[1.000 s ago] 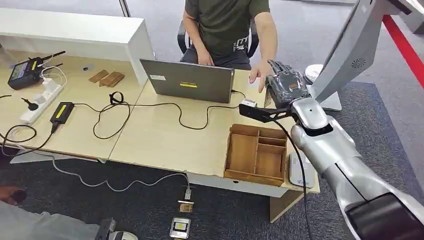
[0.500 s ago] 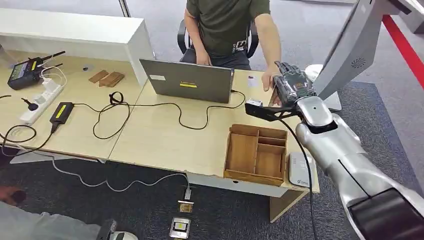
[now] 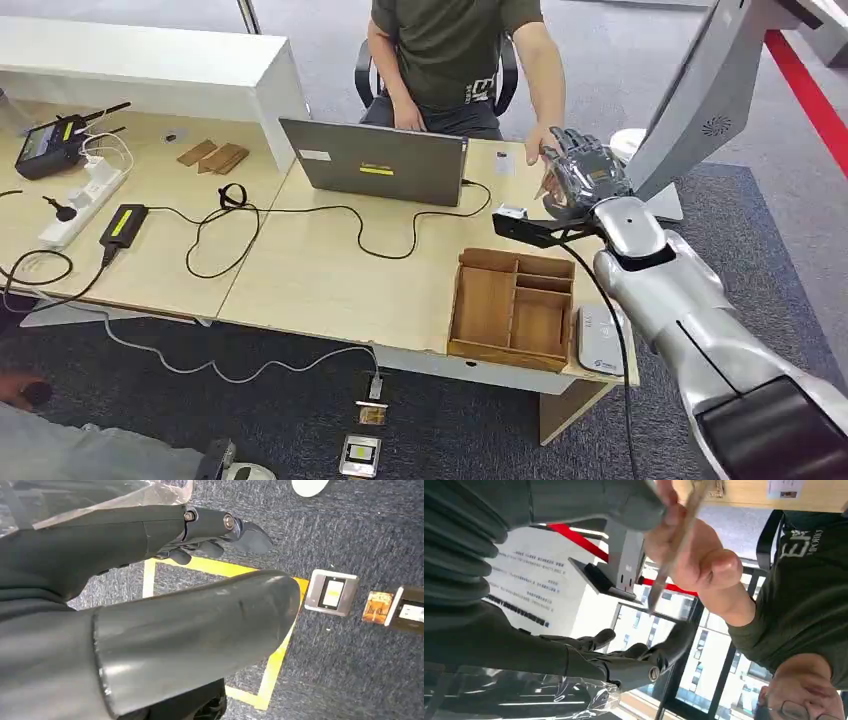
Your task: Pass the card to the sensor for recognition and then transmit it.
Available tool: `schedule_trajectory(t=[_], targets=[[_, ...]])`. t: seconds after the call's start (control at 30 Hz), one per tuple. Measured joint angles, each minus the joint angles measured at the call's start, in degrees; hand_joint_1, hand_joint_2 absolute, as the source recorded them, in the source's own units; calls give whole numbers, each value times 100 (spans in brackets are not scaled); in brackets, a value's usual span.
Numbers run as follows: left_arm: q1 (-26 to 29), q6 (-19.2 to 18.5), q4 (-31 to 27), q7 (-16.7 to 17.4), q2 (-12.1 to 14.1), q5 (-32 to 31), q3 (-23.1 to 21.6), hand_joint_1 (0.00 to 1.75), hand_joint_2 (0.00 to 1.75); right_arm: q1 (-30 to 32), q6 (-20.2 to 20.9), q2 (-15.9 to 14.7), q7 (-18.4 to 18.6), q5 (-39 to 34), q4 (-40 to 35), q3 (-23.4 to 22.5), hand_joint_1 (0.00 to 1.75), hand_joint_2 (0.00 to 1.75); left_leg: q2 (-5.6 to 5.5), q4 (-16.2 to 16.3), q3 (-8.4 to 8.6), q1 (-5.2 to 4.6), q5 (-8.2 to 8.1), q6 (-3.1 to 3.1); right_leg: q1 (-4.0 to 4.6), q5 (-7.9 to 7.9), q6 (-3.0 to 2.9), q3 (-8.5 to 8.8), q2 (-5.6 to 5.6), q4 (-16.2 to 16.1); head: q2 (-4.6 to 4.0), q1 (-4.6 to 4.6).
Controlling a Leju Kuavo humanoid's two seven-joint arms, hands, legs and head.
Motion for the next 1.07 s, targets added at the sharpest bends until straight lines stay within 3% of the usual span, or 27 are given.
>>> schedule_trajectory(t=[0.27,0.43,0.5,0.6,0.77,0.93,1.0,1.07], targets=[[7,0,0,13,0,66,-4,0,0,-2,-54,-20,-173,299,53,-11,0,0,0,0,0,0,0,0,0,0,0,0,0,0,0,0],[12,61,0,59,0,160,-4,0,0,-55,-374,-140,-232,400,55,-63,0,0,-1,3,1,-1,0,0,-1,0,0,-2,0,-2,0,-2],[18,92,0,70,-2,216,-4,0,0,-134,-463,-305,-159,468,61,-146,0,0,-5,5,1,-1,0,0,-1,0,0,-3,-2,-6,0,-2],[50,111,0,155,-9,282,-4,0,0,-298,-287,-718,204,832,116,-164,0,0,-8,10,-1,-1,0,1,-3,2,2,-3,-5,-10,0,0],[85,175,2,267,-9,330,-4,0,0,-417,-207,-1444,212,1132,195,-166,0,0,-6,12,-9,-4,-5,7,-9,7,10,0,0,-12,0,0],[56,175,2,275,-15,339,-2,0,0,-427,-116,-1727,310,1202,230,-166,0,0,7,13,-4,-8,-6,8,-7,9,12,-10,17,-11,0,0],[50,232,2,337,-20,413,-4,0,0,-446,213,-1868,574,1395,249,-153,0,0,1,17,-3,-5,-4,8,-7,9,12,-13,10,-11,0,-2],[57,324,2,411,-35,514,-2,0,0,-487,538,-2206,908,1447,273,-155,0,0,-27,22,-10,-4,-1,12,-7,6,13,-15,-21,-12,0,-2]])
